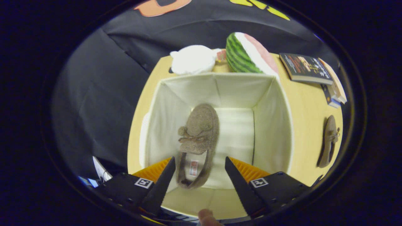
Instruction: Open the storage box then place both shoes into the box .Put the left shoe in first, then the right shoe, with the right side of both shoes facing outward in a uniform manner.
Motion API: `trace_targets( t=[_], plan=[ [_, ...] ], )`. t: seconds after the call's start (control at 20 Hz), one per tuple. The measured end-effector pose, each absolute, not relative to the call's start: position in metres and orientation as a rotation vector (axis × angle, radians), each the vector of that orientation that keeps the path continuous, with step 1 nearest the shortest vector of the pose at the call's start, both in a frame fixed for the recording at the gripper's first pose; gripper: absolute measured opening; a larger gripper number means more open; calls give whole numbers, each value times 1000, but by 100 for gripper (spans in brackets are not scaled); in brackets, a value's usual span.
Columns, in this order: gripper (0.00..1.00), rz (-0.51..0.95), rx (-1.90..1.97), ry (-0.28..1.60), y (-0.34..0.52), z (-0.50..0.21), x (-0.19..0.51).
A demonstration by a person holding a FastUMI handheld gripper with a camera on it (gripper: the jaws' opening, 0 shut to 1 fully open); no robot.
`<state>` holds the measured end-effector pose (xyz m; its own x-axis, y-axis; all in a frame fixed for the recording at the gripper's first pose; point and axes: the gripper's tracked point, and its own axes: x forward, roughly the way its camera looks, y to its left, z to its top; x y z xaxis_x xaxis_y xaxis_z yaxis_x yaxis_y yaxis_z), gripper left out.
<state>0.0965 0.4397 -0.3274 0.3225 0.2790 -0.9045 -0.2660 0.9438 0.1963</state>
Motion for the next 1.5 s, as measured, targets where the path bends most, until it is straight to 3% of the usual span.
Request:
trace_targets(
  t=[0.1, 0.35, 0.55, 1.25, 1.5],
  plan=[
    [96, 385, -7, 1114, 424, -290, 97],
    [96, 462, 23, 1008, 367, -218, 86],
    [96, 461, 16, 958, 288, -202, 101],
    [96, 131, -2, 1092, -36, -336, 130],
    [95, 65, 6, 1189, -75, -394, 138]
  ],
)
